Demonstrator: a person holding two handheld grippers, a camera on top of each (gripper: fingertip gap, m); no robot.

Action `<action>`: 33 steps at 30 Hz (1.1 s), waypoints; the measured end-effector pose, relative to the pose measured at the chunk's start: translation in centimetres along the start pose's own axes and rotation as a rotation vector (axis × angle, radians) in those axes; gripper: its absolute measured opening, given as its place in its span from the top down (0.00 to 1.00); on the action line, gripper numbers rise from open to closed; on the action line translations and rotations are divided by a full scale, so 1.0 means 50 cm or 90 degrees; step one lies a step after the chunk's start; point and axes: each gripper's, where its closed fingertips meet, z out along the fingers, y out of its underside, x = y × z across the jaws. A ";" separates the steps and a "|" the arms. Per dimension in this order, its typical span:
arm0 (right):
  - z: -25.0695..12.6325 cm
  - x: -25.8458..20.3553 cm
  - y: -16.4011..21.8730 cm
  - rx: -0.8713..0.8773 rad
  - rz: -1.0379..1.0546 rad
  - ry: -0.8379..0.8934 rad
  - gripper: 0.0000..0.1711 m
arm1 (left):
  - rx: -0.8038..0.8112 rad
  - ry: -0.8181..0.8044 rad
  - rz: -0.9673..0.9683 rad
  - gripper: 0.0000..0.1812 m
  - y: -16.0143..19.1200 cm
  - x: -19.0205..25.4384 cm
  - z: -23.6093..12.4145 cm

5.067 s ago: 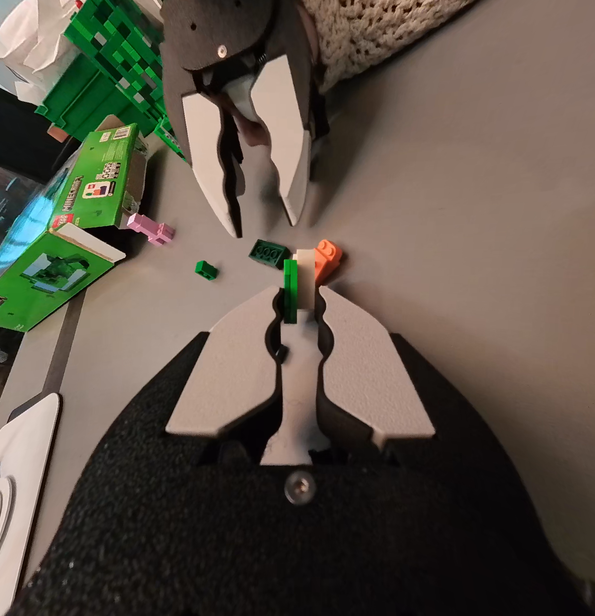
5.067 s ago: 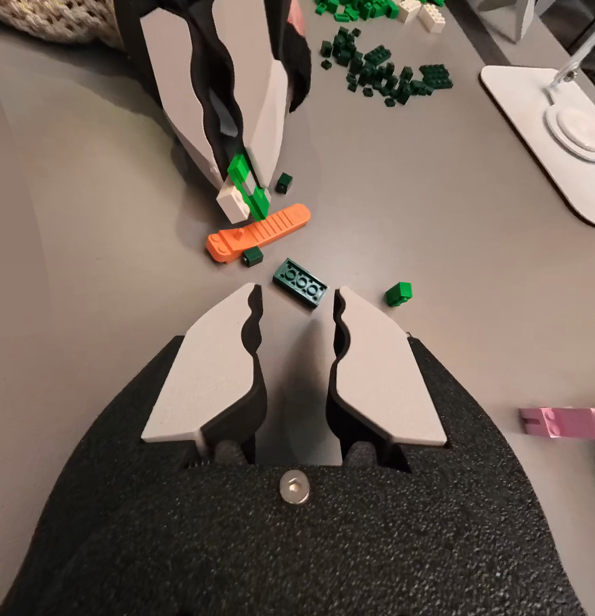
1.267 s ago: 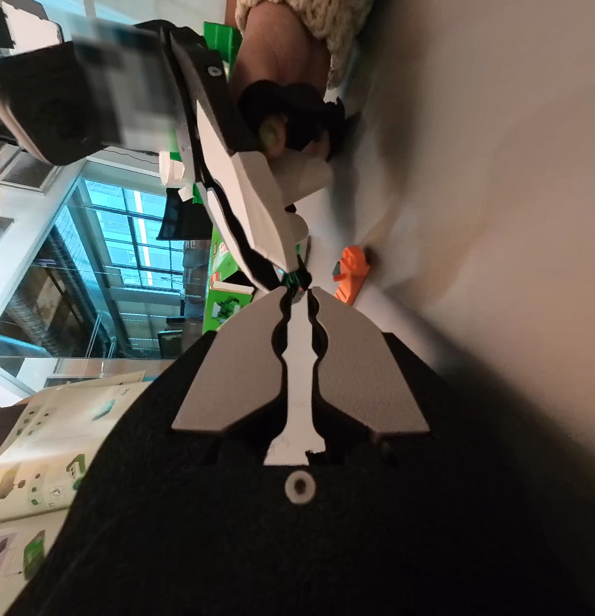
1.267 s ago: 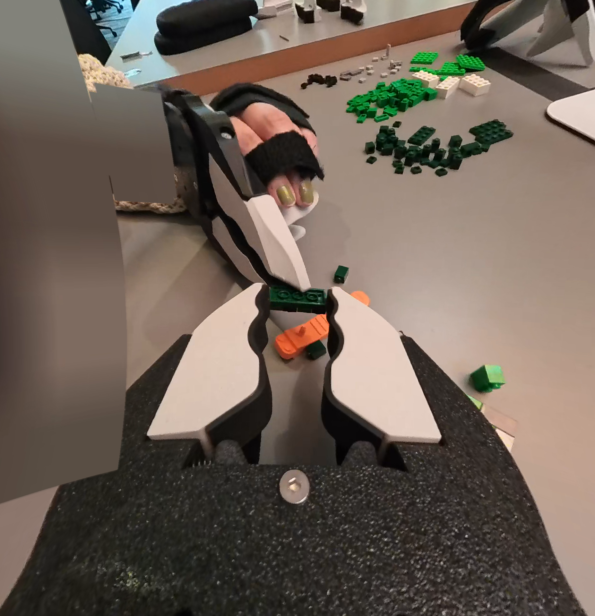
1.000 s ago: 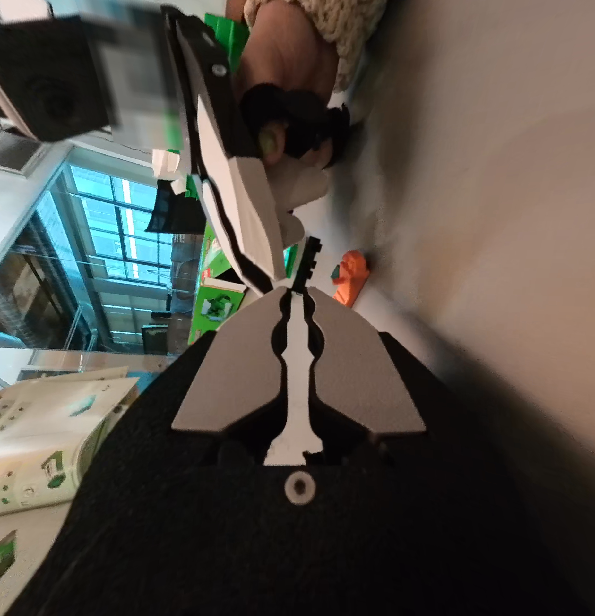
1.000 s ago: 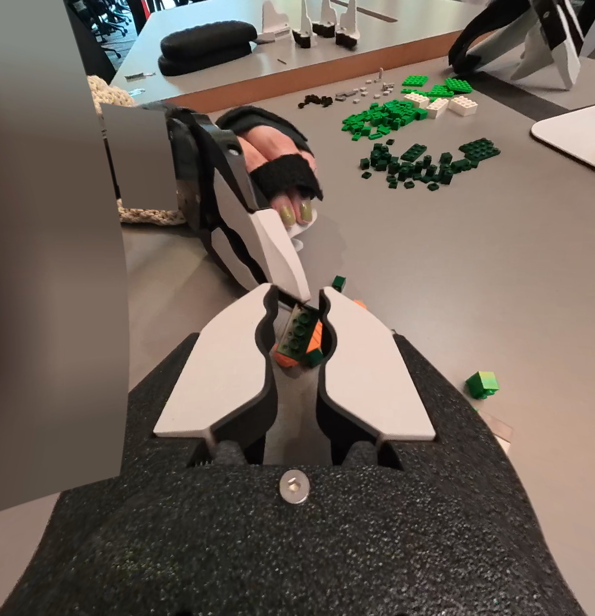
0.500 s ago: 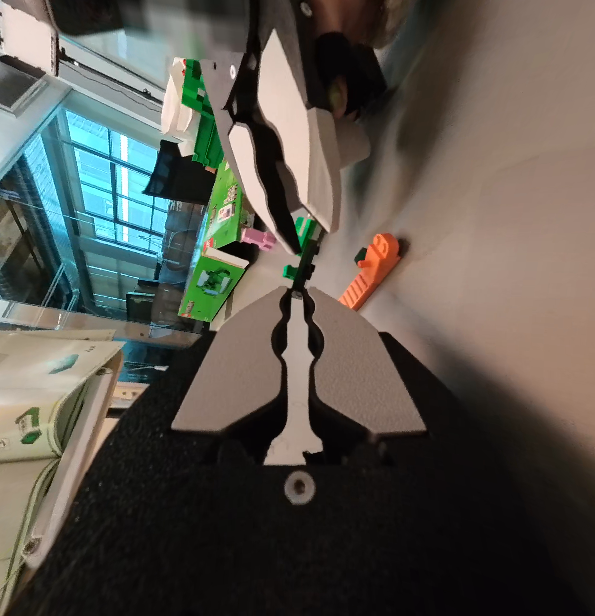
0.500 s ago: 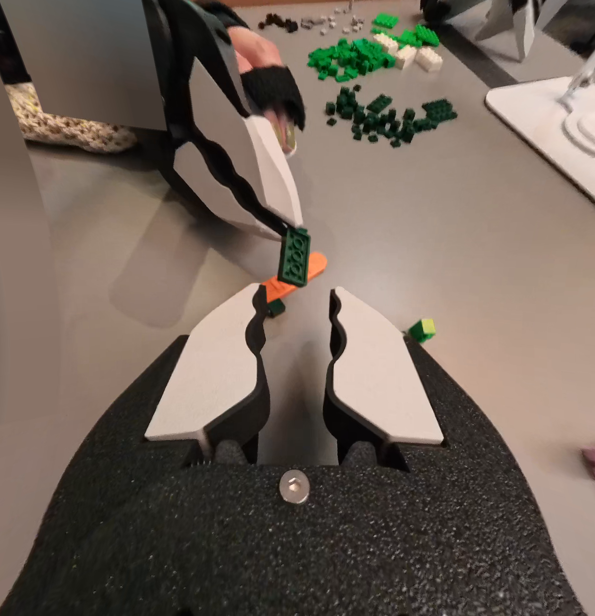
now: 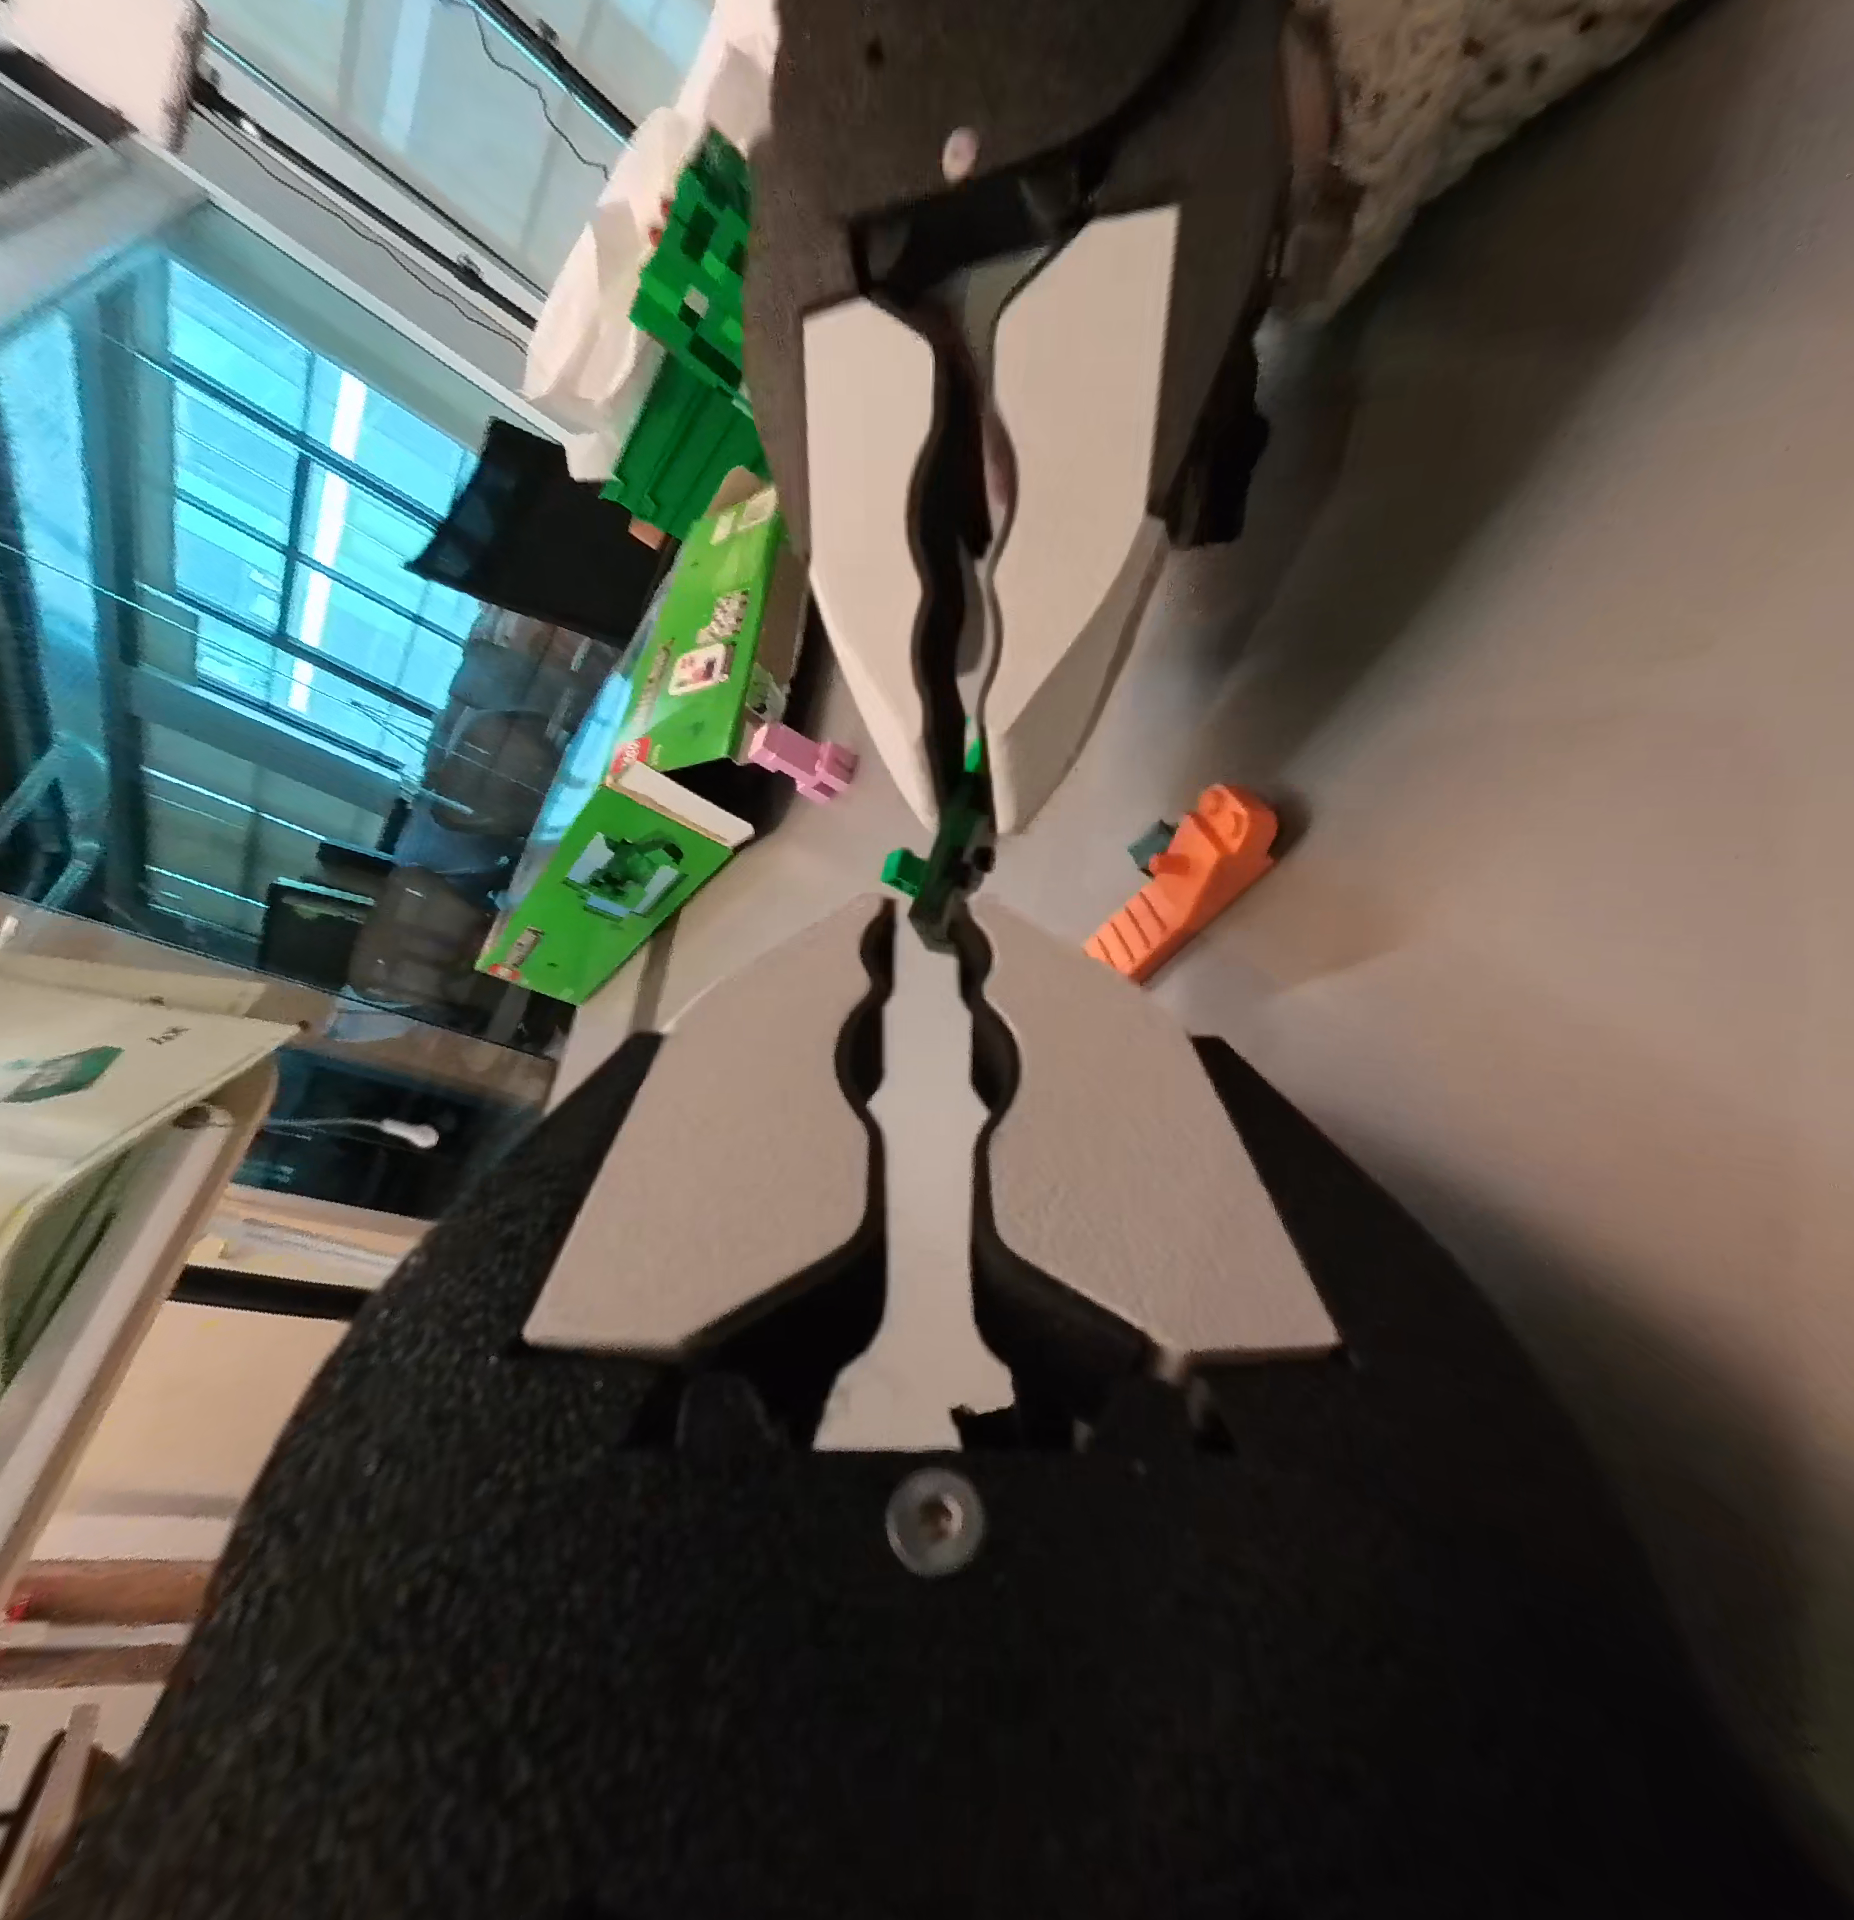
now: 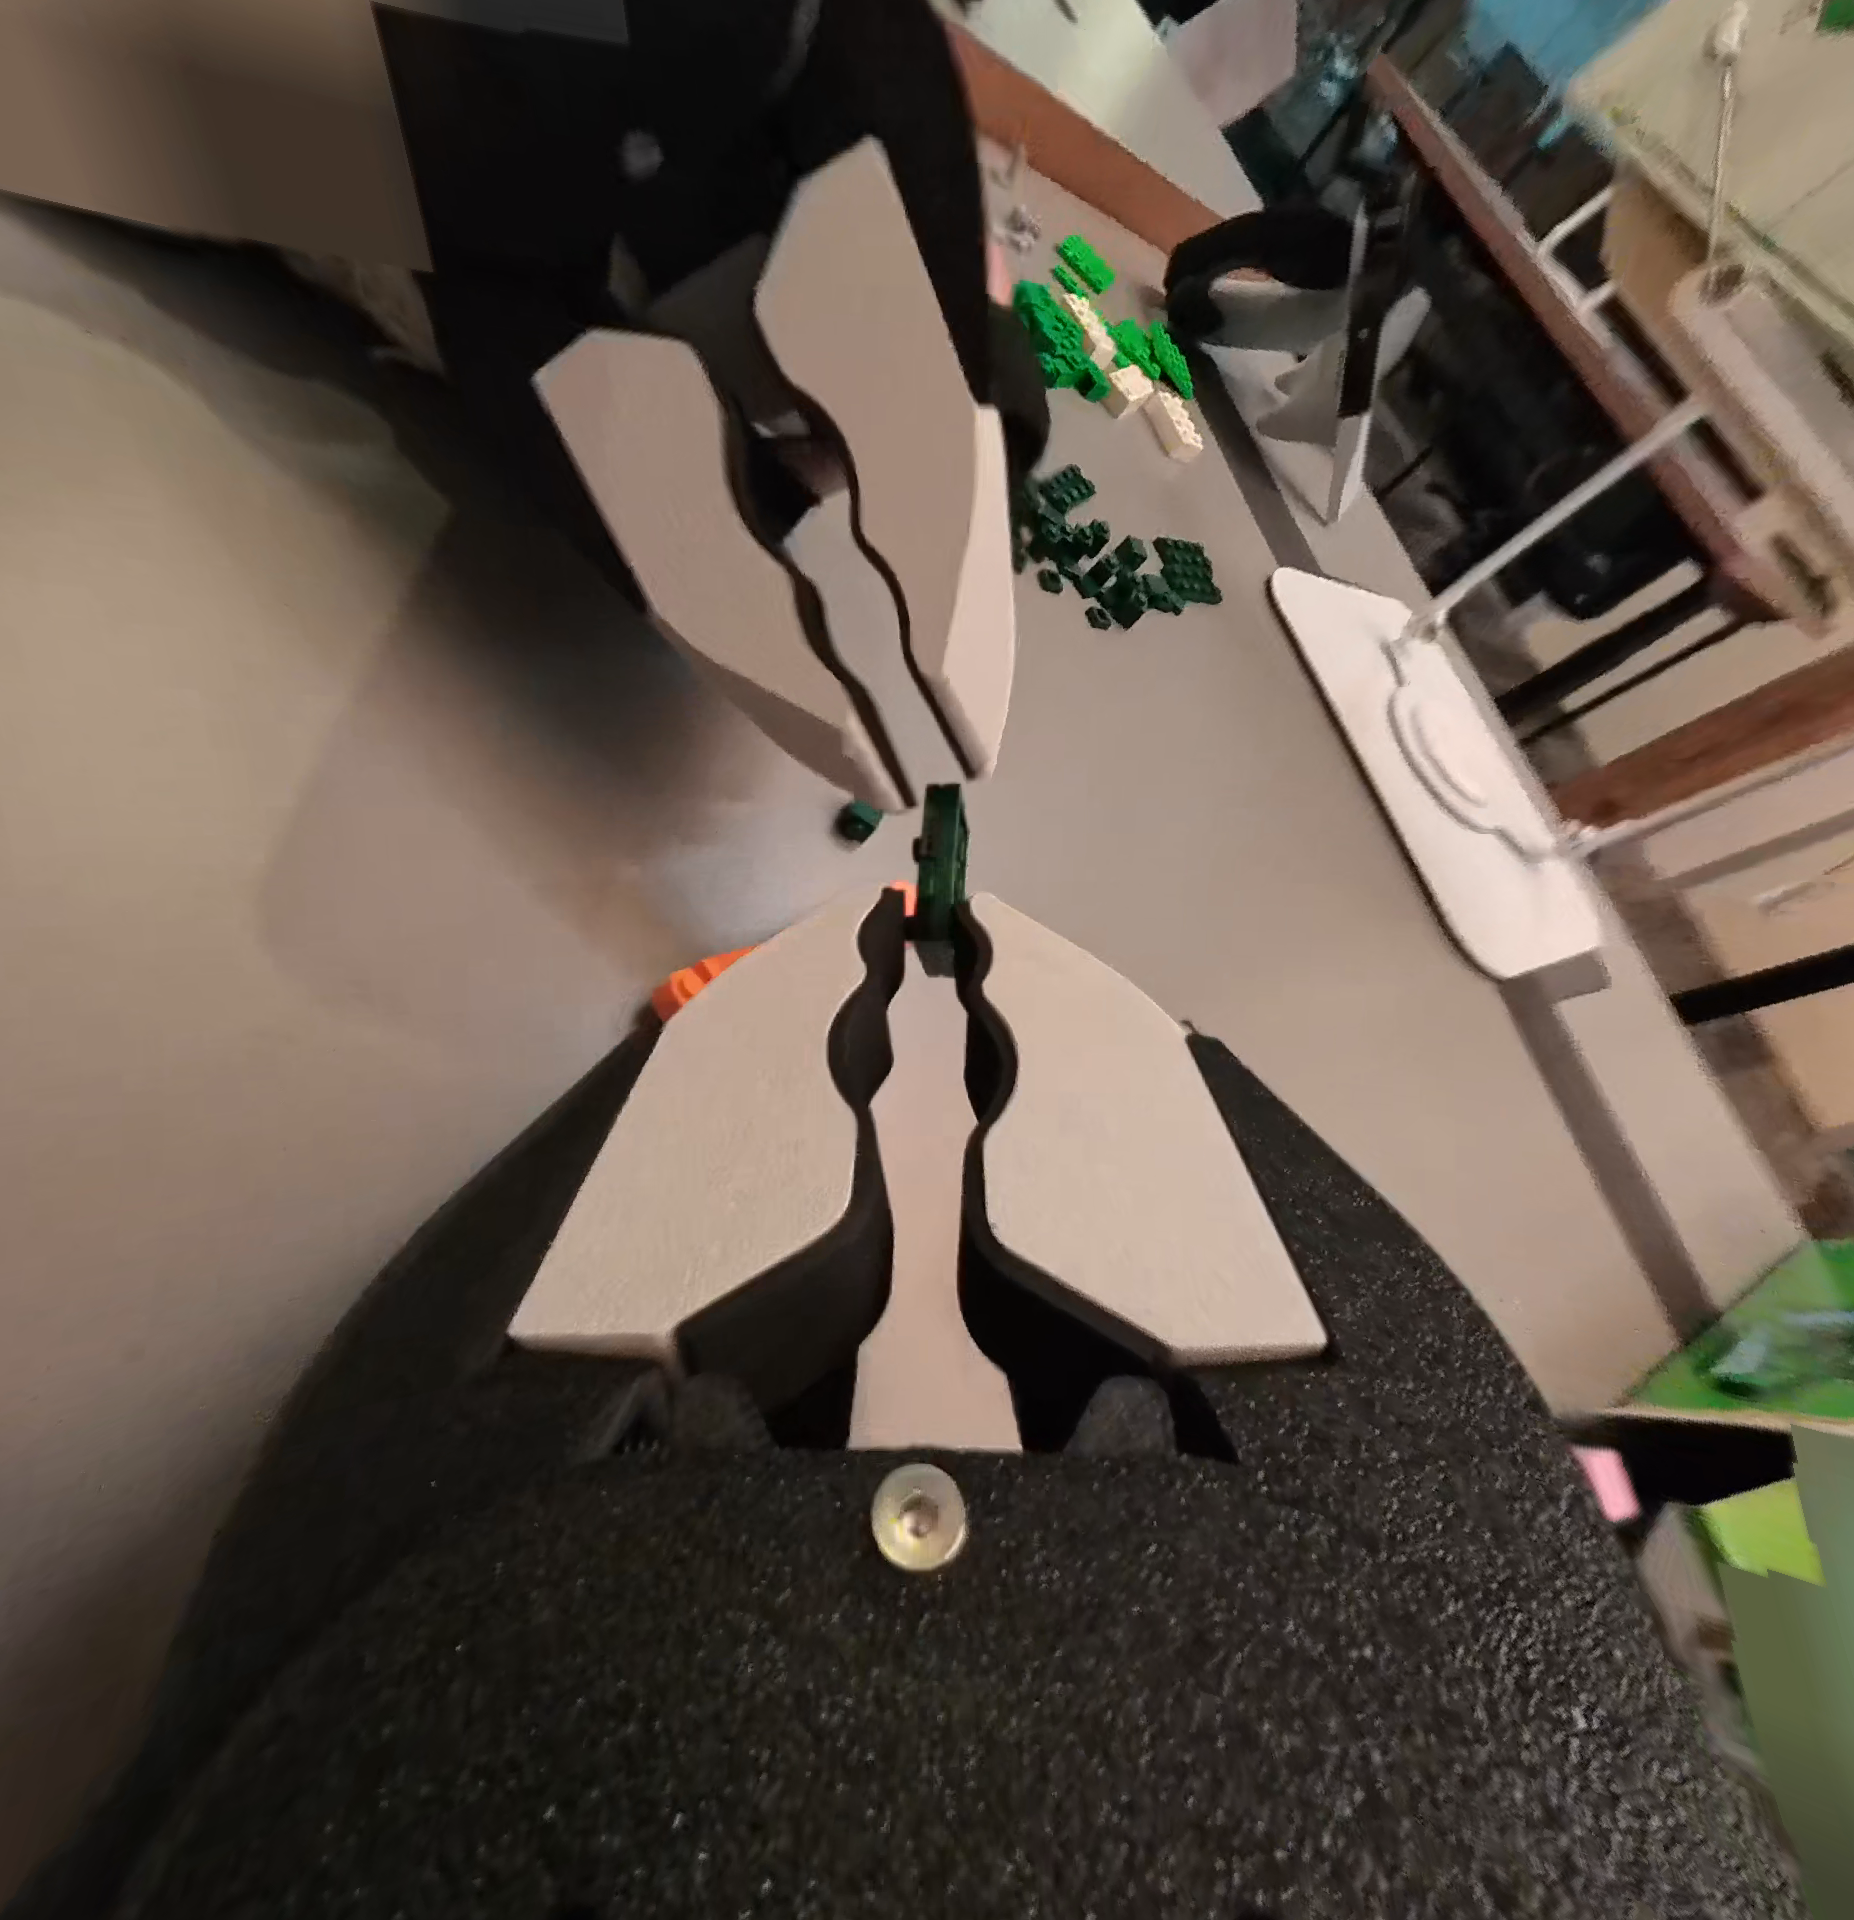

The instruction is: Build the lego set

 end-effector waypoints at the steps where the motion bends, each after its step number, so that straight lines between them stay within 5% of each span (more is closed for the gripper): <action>1: -0.001 0.000 -0.001 0.002 0.036 -0.016 0.95 | 0.011 -0.014 0.006 0.89 -0.006 -0.004 -0.002; 5: -0.009 -0.018 -0.008 0.029 0.173 -0.120 0.95 | 0.004 0.001 0.037 0.83 -0.004 0.010 0.005; 10: -0.014 -0.026 -0.014 0.047 0.237 -0.172 0.95 | 0.013 0.005 0.083 0.91 -0.013 0.021 0.002; 16: -0.019 -0.031 -0.022 0.075 0.340 -0.239 0.95 | 0.002 -0.037 0.149 0.77 -0.014 0.014 0.004; 20: -0.026 -0.034 -0.035 0.103 0.404 -0.290 0.95 | 0.001 -0.030 0.182 0.76 -0.017 0.025 0.006; 23: -0.025 -0.035 -0.034 0.101 0.410 -0.294 0.95 | 0.021 -0.033 0.192 0.90 -0.028 0.027 -0.001; 26: -0.021 -0.032 -0.032 0.098 0.401 -0.280 0.95 | 0.010 -0.020 0.172 0.90 -0.021 0.029 0.001; 29: -0.017 -0.016 -0.028 0.100 0.369 -0.224 0.82 | 0.000 -0.002 0.110 0.91 -0.012 0.026 0.002; 33: -0.016 -0.015 -0.014 0.070 0.304 -0.186 0.86 | 0.018 0.038 0.040 0.91 -0.012 0.030 -0.002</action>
